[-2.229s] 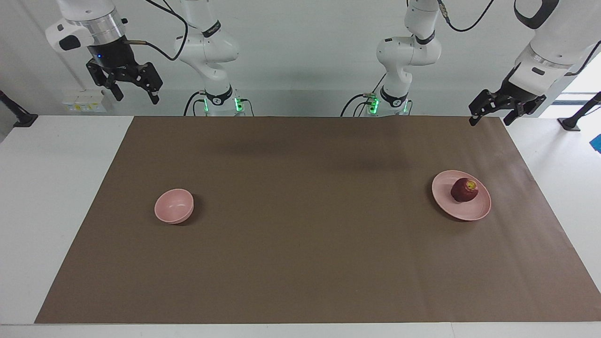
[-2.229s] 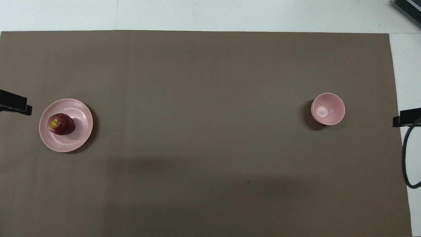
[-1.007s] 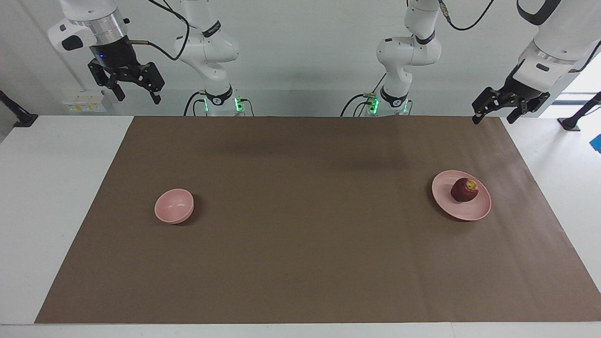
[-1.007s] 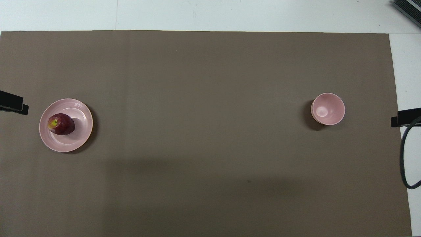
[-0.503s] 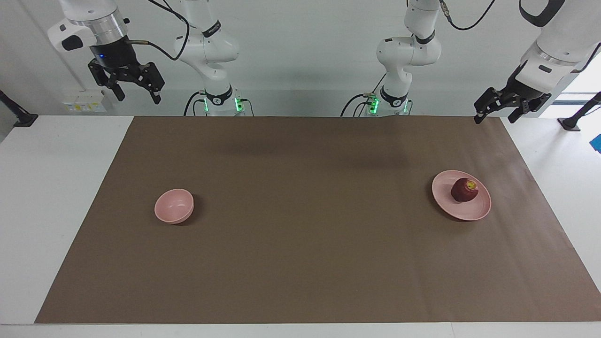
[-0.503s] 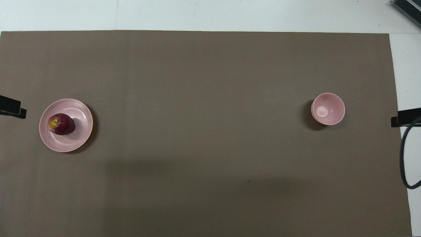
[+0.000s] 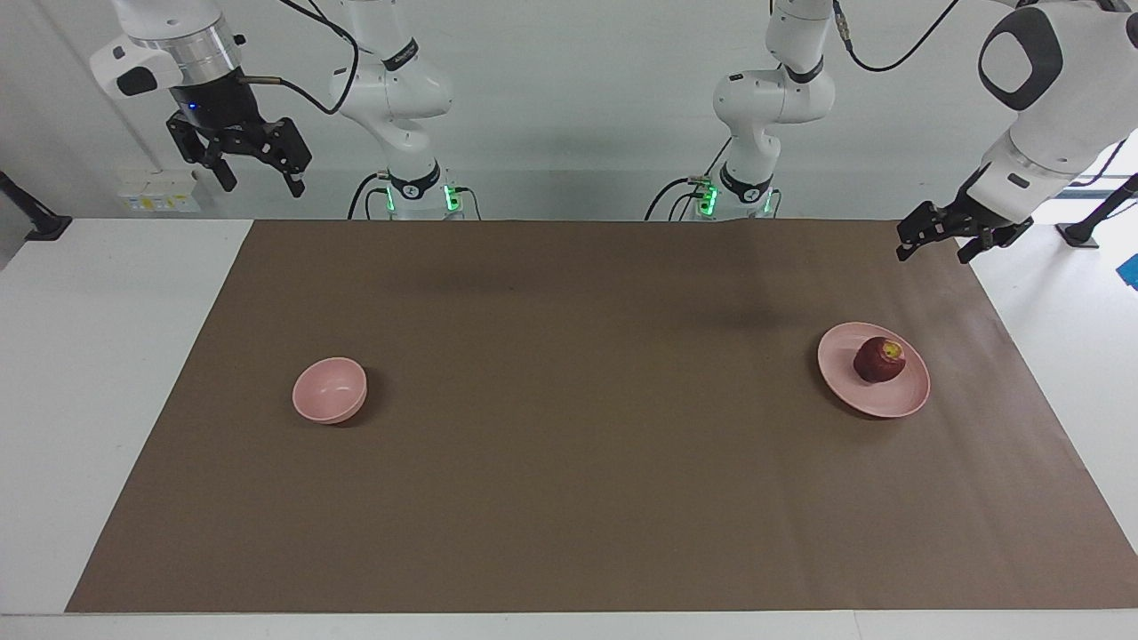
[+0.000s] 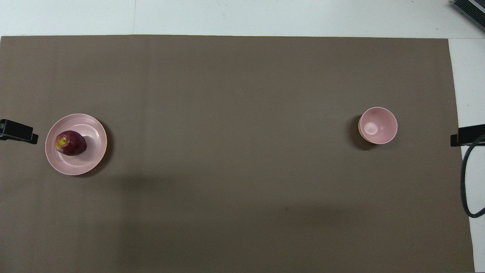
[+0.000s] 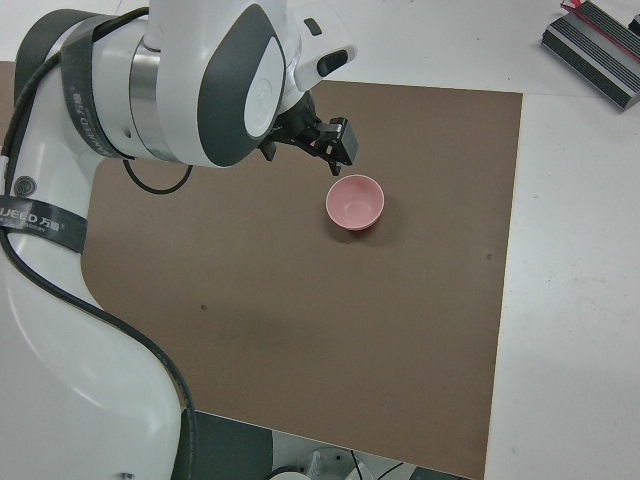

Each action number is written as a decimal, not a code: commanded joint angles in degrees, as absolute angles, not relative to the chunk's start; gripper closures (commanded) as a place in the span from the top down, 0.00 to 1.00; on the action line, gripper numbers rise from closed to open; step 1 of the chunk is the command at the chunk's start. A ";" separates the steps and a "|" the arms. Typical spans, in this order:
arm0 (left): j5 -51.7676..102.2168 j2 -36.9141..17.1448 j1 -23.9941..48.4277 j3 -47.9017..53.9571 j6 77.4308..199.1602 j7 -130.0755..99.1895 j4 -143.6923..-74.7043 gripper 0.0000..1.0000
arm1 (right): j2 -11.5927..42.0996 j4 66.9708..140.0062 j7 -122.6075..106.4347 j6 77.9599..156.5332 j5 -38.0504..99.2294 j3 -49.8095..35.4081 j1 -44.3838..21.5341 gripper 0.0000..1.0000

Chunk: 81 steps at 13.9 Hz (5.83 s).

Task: Move apple from plate to bowl
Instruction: 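Lower the left gripper onto the red apple on the plate and close, then lift the apple with the left gripper while the right gripper reaches toward it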

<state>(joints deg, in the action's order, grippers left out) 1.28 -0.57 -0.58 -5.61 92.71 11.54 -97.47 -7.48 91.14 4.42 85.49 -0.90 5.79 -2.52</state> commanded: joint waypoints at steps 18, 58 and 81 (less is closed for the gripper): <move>0.70 -9.32 -4.30 -5.27 123.83 11.69 -118.56 1.00 | -7.56 90.88 5.19 85.25 -0.62 5.36 -2.11 1.00; 26.06 -12.92 21.18 -4.04 103.44 -41.57 -96.33 0.00 | -7.56 90.88 5.19 85.25 -0.62 5.36 -2.11 1.00; 80.30 -12.48 23.29 6.86 107.67 -61.87 -98.09 0.00 | -2.81 108.71 -10.72 94.40 54.72 5.89 0.62 1.00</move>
